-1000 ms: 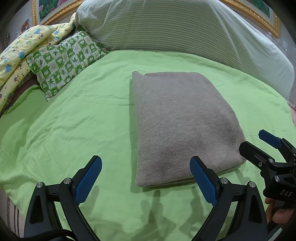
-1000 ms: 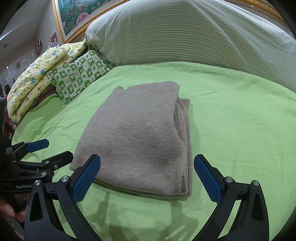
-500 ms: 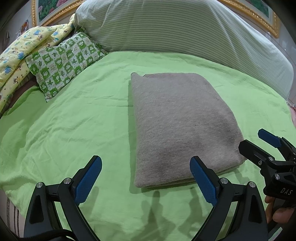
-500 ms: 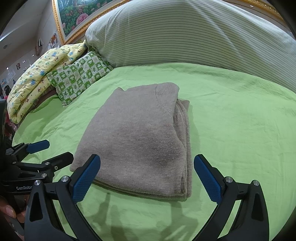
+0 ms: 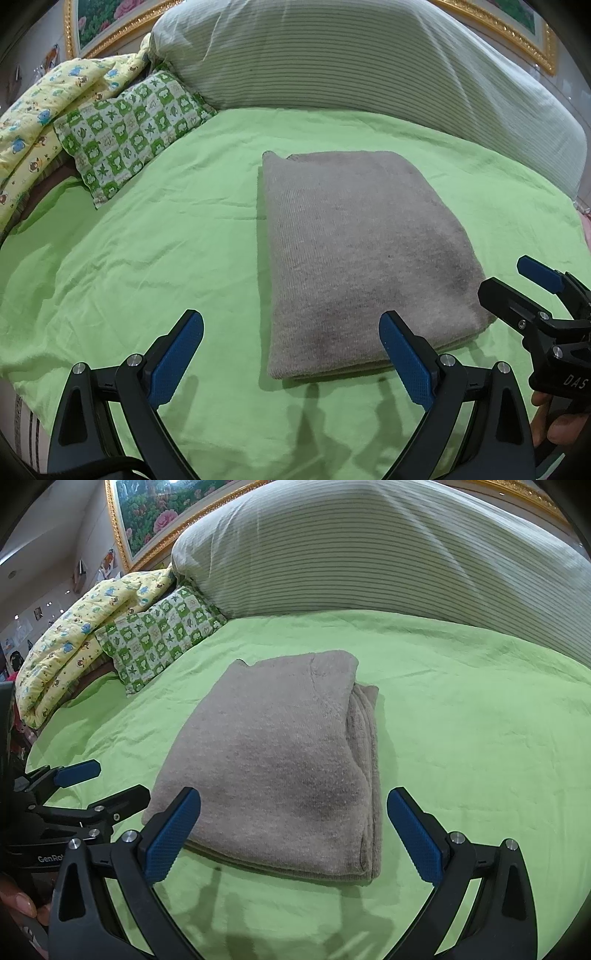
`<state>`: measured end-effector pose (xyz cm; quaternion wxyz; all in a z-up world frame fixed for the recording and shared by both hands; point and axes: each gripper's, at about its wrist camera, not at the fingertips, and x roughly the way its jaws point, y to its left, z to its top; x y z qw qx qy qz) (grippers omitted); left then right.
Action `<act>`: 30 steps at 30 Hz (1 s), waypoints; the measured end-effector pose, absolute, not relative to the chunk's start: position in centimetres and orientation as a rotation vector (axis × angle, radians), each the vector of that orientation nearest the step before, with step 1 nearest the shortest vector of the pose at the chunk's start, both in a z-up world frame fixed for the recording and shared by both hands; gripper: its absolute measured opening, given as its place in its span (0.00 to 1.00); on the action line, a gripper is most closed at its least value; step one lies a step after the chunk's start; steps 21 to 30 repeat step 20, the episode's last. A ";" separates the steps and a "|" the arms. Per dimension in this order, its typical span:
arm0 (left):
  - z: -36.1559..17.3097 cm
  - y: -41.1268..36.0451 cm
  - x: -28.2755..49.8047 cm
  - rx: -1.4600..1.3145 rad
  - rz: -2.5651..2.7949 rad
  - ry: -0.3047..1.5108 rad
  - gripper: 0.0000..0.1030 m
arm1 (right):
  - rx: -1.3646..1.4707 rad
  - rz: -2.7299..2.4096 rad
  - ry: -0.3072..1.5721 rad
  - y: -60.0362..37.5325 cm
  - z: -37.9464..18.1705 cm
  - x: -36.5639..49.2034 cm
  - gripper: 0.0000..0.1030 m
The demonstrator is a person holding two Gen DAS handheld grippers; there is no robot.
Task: Fold small clothes
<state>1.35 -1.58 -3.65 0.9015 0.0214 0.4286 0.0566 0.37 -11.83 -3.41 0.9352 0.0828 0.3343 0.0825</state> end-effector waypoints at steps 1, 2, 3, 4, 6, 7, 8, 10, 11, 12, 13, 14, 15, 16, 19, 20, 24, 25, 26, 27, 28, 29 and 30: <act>-3.6 -1.6 1.3 0.045 0.120 0.881 0.94 | 0.169 0.167 0.683 -11.8 -3.4 0.3 0.98; -3.5 -1.7 1.3 0.047 0.122 0.874 0.94 | 0.171 0.167 0.682 -11.8 -3.3 0.3 0.98; -3.4 -1.7 1.2 0.052 0.126 0.866 0.94 | 0.172 0.167 0.681 -11.8 -3.3 0.2 0.98; -3.4 -1.8 1.2 0.057 0.127 0.863 0.94 | 0.172 0.165 0.681 -11.8 -3.3 0.2 0.98; -3.5 -1.9 1.2 0.059 0.123 0.869 0.93 | 0.172 0.167 0.680 -11.9 -3.2 0.3 0.98; -3.5 -1.9 1.2 0.056 0.122 0.872 0.93 | 0.172 0.167 0.681 -11.9 -3.2 0.3 0.98; -3.5 -1.9 1.2 0.055 0.124 0.872 0.93 | 0.173 0.166 0.680 -11.9 -3.2 0.2 0.98; -3.5 -1.9 1.3 0.053 0.117 0.875 0.93 | 0.174 0.167 0.679 -12.0 -3.2 0.3 0.98; -3.5 -2.0 1.4 0.053 0.118 0.875 0.93 | 0.173 0.166 0.679 -12.0 -3.1 0.3 0.98; -3.4 -2.0 1.5 0.055 0.118 0.874 0.93 | 0.173 0.164 0.679 -12.1 -3.1 0.3 0.98; -3.4 -2.0 1.5 0.056 0.114 0.875 0.93 | 0.174 0.164 0.679 -12.2 -3.1 0.4 0.98; -3.4 -2.0 1.7 0.055 0.112 0.877 0.93 | 0.176 0.162 0.680 -12.3 -3.1 0.5 0.98; -3.4 -2.0 1.8 0.052 0.111 0.879 0.93 | 0.177 0.161 0.680 -12.4 -3.0 0.6 0.98; -3.4 -1.9 1.8 0.046 0.109 0.879 0.93 | 0.180 0.159 0.680 -12.5 -3.0 0.6 0.98; -3.3 -1.9 1.9 0.044 0.111 0.877 0.93 | 0.186 0.155 0.682 -12.8 -2.9 0.9 0.98; -3.2 -1.8 2.0 0.042 0.110 0.879 0.93 | 0.188 0.155 0.682 -12.8 -2.9 1.0 0.98; -3.2 -1.8 2.0 0.042 0.110 0.879 0.93 | 0.188 0.155 0.682 -12.8 -2.9 1.0 0.98; -3.2 -1.8 2.0 0.042 0.110 0.879 0.93 | 0.188 0.155 0.682 -12.8 -2.9 1.0 0.98; -3.2 -1.8 2.0 0.042 0.110 0.879 0.93 | 0.188 0.155 0.682 -12.8 -2.9 1.0 0.98; -3.2 -1.8 2.0 0.042 0.110 0.879 0.93 | 0.188 0.155 0.682 -12.8 -2.9 1.0 0.98; -3.2 -1.8 2.0 0.042 0.110 0.879 0.93 | 0.188 0.155 0.682 -12.8 -2.9 1.0 0.98; -3.2 -1.8 2.0 0.042 0.110 0.879 0.93 | 0.188 0.155 0.682 -12.8 -2.9 1.0 0.98; -3.2 -1.8 2.0 0.042 0.110 0.879 0.93 | 0.188 0.155 0.682 -12.8 -2.9 1.0 0.98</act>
